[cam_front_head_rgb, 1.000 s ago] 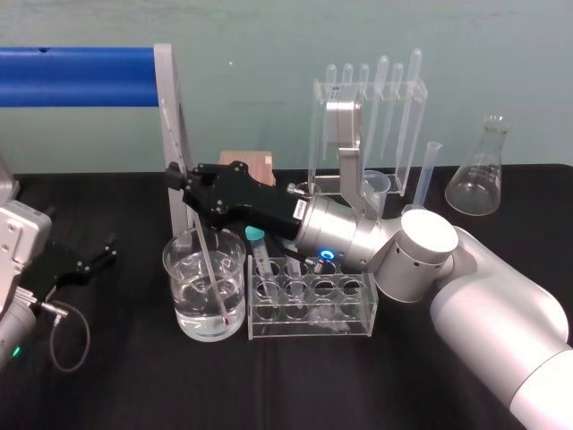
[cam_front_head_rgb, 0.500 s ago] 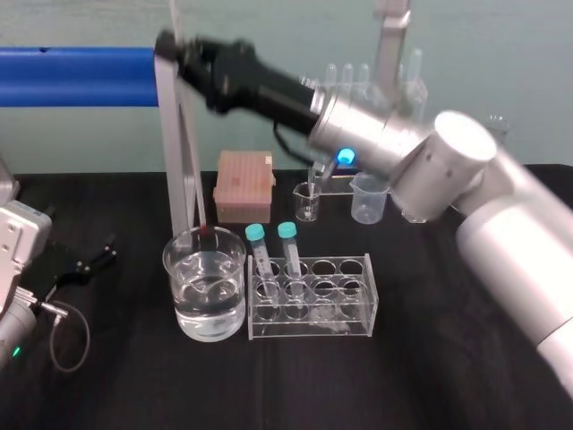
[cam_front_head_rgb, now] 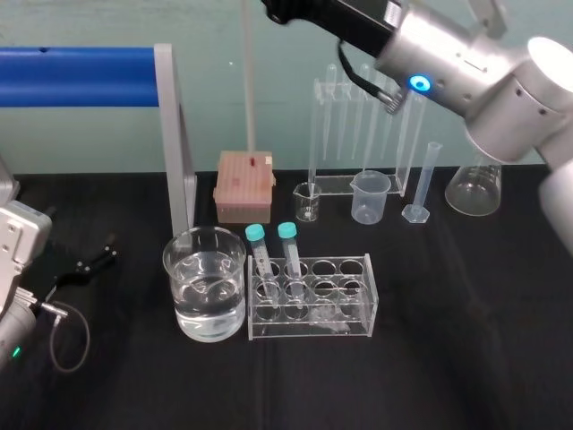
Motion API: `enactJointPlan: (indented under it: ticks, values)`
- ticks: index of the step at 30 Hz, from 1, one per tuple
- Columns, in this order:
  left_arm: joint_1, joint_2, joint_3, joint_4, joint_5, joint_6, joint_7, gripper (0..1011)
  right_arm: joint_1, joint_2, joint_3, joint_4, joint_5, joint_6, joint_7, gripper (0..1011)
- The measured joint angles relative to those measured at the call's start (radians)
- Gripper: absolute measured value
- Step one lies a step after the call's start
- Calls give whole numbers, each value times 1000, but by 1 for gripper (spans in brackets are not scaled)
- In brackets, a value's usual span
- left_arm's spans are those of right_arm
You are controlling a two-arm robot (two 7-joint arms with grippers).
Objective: Hold the thermometer with one hand and immerse one end into the beaker, then reinsert it into the test tube rack.
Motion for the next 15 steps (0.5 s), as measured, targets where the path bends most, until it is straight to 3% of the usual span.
enactJointPlan:
  ticks: [4, 8, 15]
  values:
    - [0, 0, 0, 0, 0, 0, 0, 1008, -39, 36, 9, -35, 14, 13, -23, 57]
    - [0, 0, 0, 0, 0, 0, 0, 1008, -116, 83, 17, -68, 34, 18, -57, 56]
    - [0, 0, 0, 0, 0, 0, 0, 1008, -218, 145, 6, -83, 13, -45, -74, 57]
